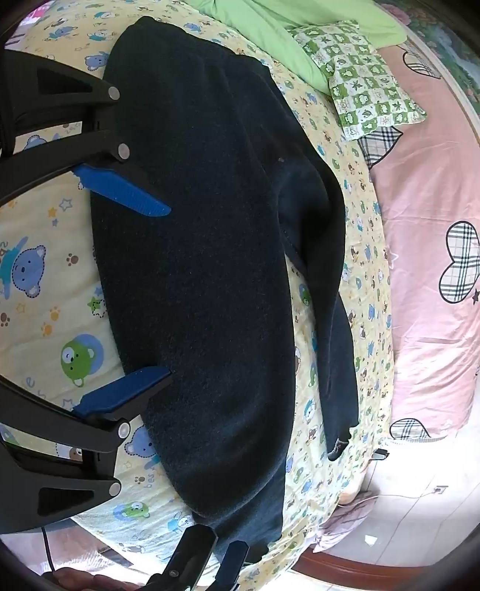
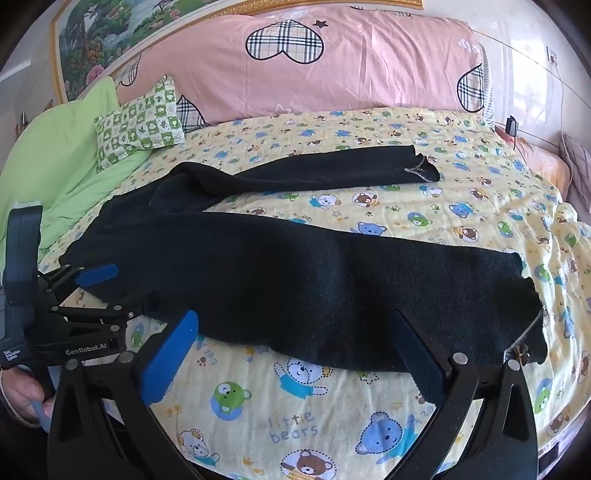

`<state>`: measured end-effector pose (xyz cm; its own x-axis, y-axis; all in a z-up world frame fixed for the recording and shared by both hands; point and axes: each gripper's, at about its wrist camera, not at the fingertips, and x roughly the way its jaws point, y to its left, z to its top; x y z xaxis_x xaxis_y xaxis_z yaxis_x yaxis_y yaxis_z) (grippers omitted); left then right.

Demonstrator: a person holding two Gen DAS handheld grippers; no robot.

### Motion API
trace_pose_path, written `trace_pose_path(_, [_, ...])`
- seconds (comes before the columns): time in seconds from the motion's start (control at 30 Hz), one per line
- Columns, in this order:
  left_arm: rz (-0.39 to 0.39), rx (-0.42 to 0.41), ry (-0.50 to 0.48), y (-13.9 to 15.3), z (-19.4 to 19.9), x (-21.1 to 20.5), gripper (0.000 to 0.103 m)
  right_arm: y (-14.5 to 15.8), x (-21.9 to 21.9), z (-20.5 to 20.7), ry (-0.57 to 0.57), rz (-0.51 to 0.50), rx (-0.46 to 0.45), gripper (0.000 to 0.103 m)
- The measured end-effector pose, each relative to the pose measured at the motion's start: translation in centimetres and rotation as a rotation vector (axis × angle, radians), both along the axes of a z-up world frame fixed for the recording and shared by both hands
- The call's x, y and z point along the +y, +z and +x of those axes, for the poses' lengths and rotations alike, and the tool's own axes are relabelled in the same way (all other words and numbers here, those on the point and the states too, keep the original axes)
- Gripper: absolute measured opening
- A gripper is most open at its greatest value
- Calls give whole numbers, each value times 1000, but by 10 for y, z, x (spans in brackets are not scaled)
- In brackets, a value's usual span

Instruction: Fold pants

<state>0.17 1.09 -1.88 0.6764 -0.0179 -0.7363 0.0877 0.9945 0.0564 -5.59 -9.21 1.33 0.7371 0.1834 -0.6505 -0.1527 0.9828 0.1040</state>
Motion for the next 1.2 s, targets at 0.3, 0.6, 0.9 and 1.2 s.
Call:
trace_pose_path(0.3, [-4, -1, -4, 0, -2, -1, 84, 0, 0, -1, -1, -11, -3, 103])
trace_pose_path(0.6, [-7, 0, -13, -1, -3, -2, 84, 4, 5, 0, 1, -13, -4, 103])
trace_pose_path(0.9, [-14, 5, -14, 0, -2, 0, 84, 2, 3, 0, 2, -15, -6, 103])
trace_pose_path(1.2, [-19, 10, -14, 1, -1, 0, 84, 3, 4, 0, 4, -7, -1, 103])
